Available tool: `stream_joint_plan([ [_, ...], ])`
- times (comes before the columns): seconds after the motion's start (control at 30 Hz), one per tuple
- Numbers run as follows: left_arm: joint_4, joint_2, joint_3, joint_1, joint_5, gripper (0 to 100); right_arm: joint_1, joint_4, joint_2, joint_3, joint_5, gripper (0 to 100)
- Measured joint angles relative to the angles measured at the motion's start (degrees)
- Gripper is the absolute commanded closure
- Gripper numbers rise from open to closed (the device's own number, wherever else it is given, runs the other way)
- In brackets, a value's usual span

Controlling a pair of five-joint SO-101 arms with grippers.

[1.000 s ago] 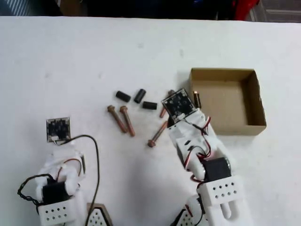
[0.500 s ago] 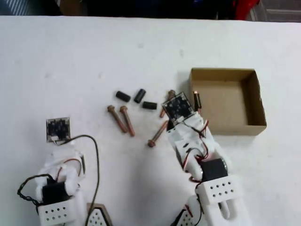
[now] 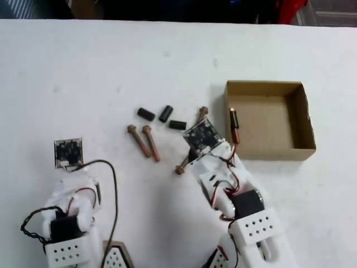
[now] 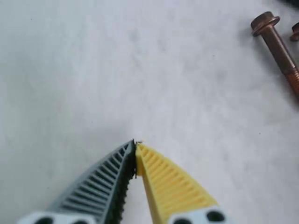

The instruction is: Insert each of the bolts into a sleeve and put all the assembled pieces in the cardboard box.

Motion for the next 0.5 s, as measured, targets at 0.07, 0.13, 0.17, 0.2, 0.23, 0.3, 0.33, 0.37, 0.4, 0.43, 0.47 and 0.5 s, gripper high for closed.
stream_joint_plan([
  [0.07,0.0,0.0,0.0,0.0,0.0,98,0.09,0.0,-2.02,0.0,-0.09,98.2],
  [0.13,0.0,0.0,0.0,0.0,0.0,98,-0.26,0.97,-5.01,0.0,-0.09,98.2],
  [0.17,0.0,0.0,0.0,0.0,0.0,98,-0.35,1.93,-6.86,0.0,-0.09,98.2],
  [0.2,0.0,0.0,0.0,0.0,0.0,98,-0.35,3.08,-8.97,0.0,0.0,98.2],
  [0.23,0.0,0.0,0.0,0.0,0.0,98,-0.35,4.22,-11.08,0.0,0.0,98.2],
  [0.3,0.0,0.0,0.0,0.0,0.0,98,-0.35,6.24,-15.74,0.0,-0.26,98.2],
  [0.33,0.0,0.0,0.0,0.0,0.0,98,-0.35,7.21,-17.76,0.0,-0.97,98.2],
  [0.37,0.0,0.0,0.0,0.0,0.0,98,-0.35,8.0,-19.69,0.0,-1.93,98.2],
  [0.4,0.0,0.0,0.0,0.0,0.0,98,-0.35,8.88,-21.36,0.0,-2.73,98.2],
  [0.43,0.0,0.0,0.0,0.0,0.0,98,-0.35,9.67,-22.95,0.0,-3.16,98.2],
  [0.47,0.0,0.0,0.0,0.0,0.0,98,-0.35,10.2,-24.18,0.0,-3.52,98.2],
  [0.5,0.0,0.0,0.0,0.0,0.0,98,-0.35,10.46,-25.14,0.0,-3.69,98.2],
])
